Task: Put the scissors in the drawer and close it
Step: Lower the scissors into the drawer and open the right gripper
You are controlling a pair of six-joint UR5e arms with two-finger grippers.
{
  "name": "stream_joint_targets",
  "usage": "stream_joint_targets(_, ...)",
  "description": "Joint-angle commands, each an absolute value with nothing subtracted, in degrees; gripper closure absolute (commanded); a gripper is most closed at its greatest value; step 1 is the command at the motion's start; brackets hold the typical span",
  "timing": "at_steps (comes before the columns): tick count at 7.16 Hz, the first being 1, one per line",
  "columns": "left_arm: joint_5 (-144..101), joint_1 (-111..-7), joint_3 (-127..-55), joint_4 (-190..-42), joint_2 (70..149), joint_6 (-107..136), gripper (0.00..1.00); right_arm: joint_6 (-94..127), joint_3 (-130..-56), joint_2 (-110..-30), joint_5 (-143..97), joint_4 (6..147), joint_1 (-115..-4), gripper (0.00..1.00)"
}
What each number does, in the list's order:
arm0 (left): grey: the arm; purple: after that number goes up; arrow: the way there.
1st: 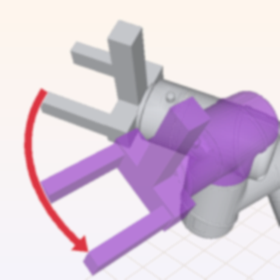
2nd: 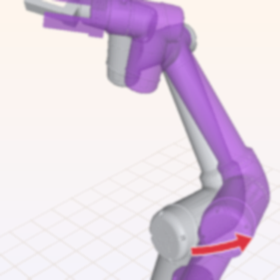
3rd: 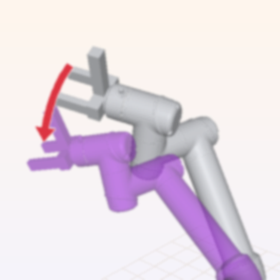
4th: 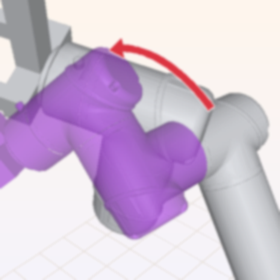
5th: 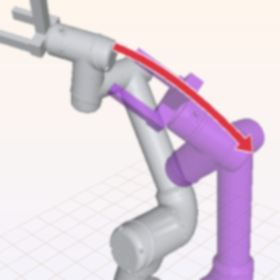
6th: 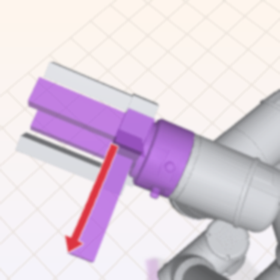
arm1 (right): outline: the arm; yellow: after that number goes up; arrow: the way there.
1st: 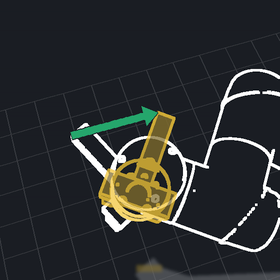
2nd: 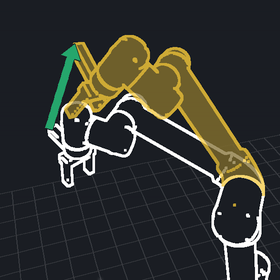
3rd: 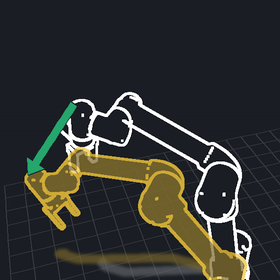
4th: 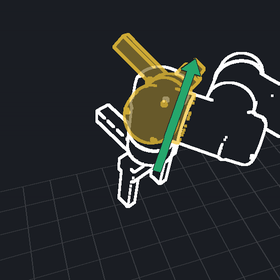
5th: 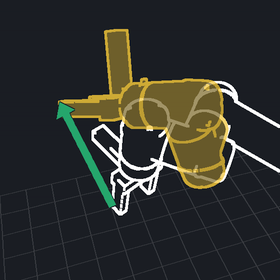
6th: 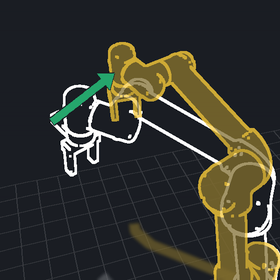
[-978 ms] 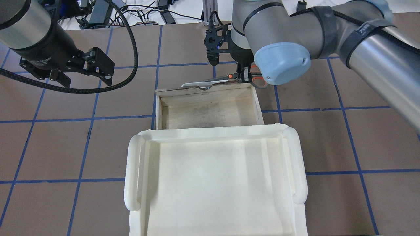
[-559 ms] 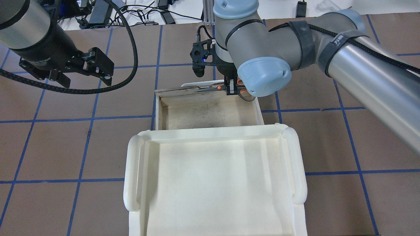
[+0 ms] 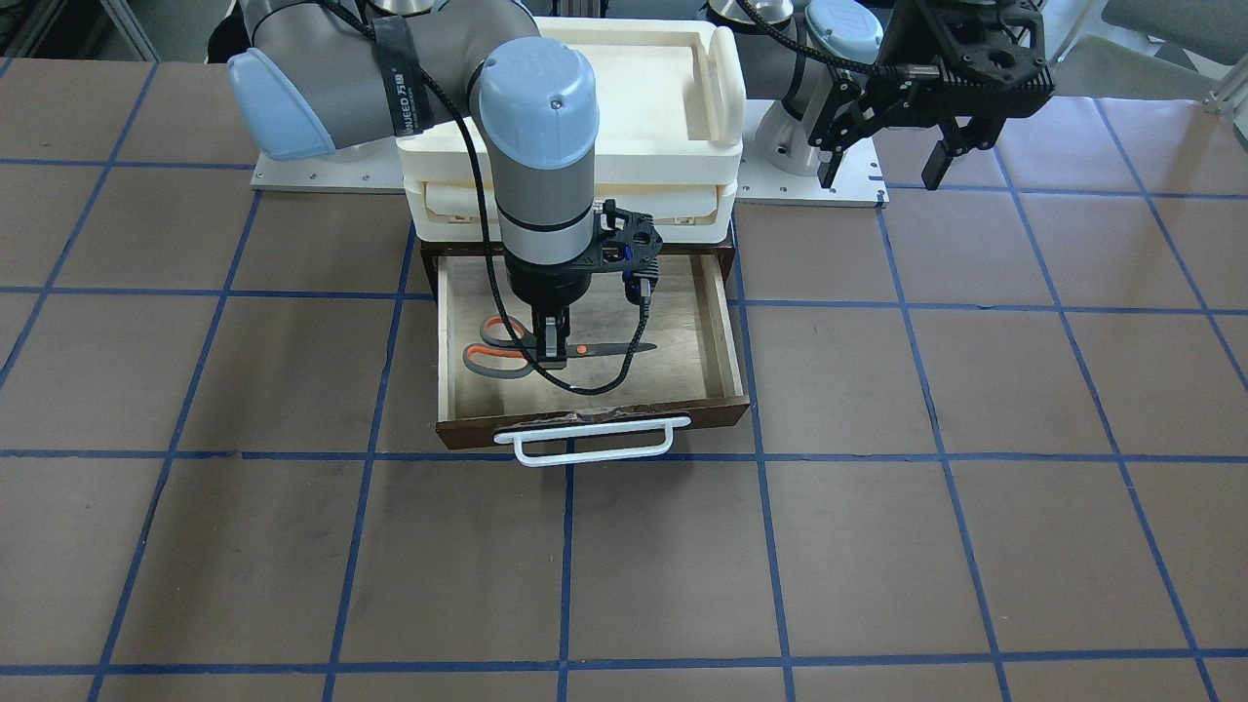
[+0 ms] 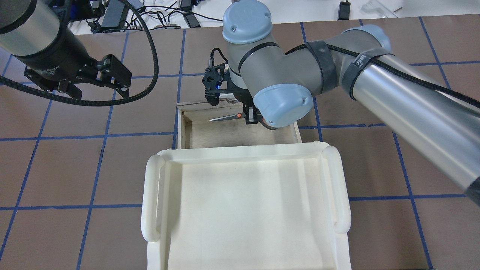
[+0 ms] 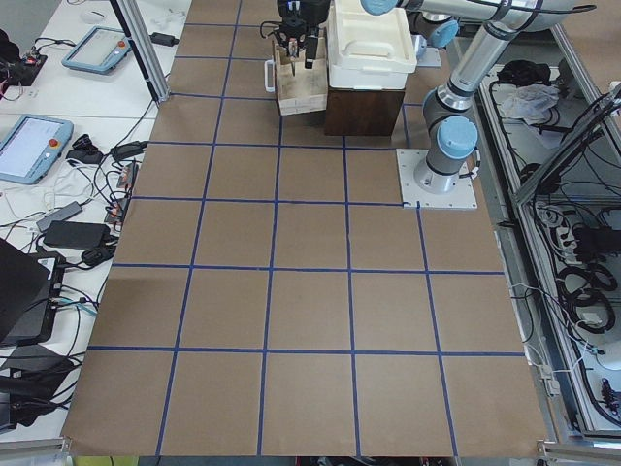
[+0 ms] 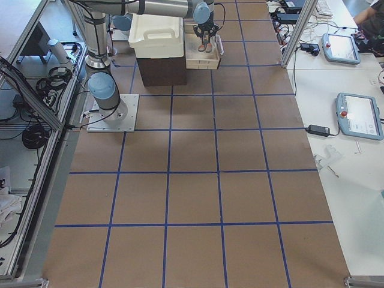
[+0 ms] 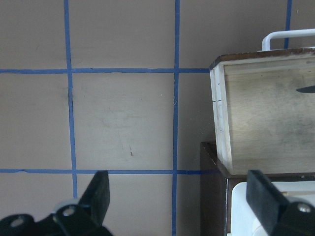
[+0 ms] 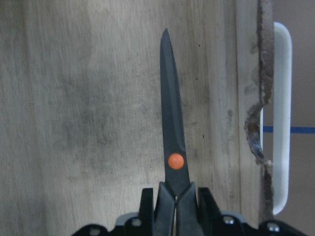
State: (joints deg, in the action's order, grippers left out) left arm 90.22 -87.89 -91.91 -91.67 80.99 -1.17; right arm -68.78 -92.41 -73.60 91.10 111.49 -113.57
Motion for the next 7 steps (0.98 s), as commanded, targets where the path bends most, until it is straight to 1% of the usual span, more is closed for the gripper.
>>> stream_joint_targets(1, 90.8, -87.7, -91.3, -92.6, 80.8, -0.7, 0.0, -68.9, -96.4, -73.4, 90.8, 116.1, -114.5, 0.9)
stream_joint_targets(3, 90.5, -87.6, -91.1, -92.6, 81.7, -0.8, 0.0, -68.7, -96.9, -73.2, 90.8, 116.3, -115.4, 0.9)
stream_joint_targets(4, 90.7, -87.6, -91.4, -92.7, 81.7, -0.7, 0.0, -68.1, -96.9, -73.2, 90.7, 115.9, -115.7, 0.86)
stream_joint_targets(5, 90.4, -87.5, -92.0, -92.8, 81.6, -0.7, 0.0, -68.1, -97.1, -72.8, 90.4, 115.2, -115.7, 0.8)
stream_joint_targets(7, 90.4, -87.6, -92.1, -92.3, 81.9, -1.4, 0.0, -67.9, -97.2, -71.7, 89.5, 115.2, -116.1, 0.78)
